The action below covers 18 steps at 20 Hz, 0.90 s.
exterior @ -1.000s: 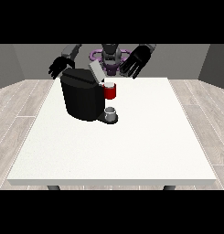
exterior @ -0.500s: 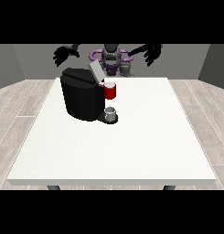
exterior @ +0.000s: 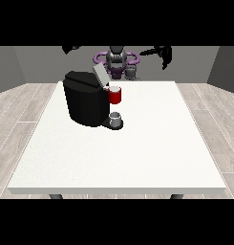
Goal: Insert the coffee pod into the coffee machine and close the lid
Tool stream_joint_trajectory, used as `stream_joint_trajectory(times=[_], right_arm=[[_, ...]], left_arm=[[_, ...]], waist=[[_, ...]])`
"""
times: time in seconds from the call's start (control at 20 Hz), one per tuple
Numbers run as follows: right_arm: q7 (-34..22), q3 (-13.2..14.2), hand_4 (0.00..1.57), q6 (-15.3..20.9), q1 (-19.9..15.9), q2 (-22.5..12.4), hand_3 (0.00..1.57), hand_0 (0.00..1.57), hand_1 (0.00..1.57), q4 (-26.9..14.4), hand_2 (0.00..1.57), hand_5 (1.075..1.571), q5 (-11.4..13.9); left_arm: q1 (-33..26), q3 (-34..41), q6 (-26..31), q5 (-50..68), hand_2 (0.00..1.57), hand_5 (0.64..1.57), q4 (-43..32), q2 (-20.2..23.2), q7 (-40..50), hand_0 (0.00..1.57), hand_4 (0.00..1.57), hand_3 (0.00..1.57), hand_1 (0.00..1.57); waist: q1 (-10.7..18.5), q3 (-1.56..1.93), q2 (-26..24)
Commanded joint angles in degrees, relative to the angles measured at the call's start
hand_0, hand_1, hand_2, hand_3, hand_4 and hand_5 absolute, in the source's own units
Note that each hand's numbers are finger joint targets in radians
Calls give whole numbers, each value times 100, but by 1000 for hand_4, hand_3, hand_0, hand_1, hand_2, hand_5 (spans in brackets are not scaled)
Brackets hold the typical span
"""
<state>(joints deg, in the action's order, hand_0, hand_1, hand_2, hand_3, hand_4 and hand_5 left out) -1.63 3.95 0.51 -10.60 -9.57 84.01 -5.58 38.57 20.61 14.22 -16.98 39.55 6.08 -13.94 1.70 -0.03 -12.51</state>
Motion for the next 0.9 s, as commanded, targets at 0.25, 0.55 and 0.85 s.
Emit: stream_joint_trajectory(times=[0.25,0.55,0.85], right_arm=[[-91,-345,239,-91,-422,-19,0,0,0,-48,0,1571,382],[248,-301,123,-131,-568,39,0,0,0,-589,0,1571,539],[171,49,0,-342,-1129,-21,0,0,0,-933,0,1571,209]], left_arm=[[-618,-12,302,618,0,1571,675,-395,-4,0,135,0,0],[-1117,-510,302,1001,0,1571,1529,-598,406,0,88,0,0],[-1257,-483,368,1385,0,1571,2378,-337,815,0,0,0,0]], waist=[[560,3,188],[848,5,289],[691,4,810]])
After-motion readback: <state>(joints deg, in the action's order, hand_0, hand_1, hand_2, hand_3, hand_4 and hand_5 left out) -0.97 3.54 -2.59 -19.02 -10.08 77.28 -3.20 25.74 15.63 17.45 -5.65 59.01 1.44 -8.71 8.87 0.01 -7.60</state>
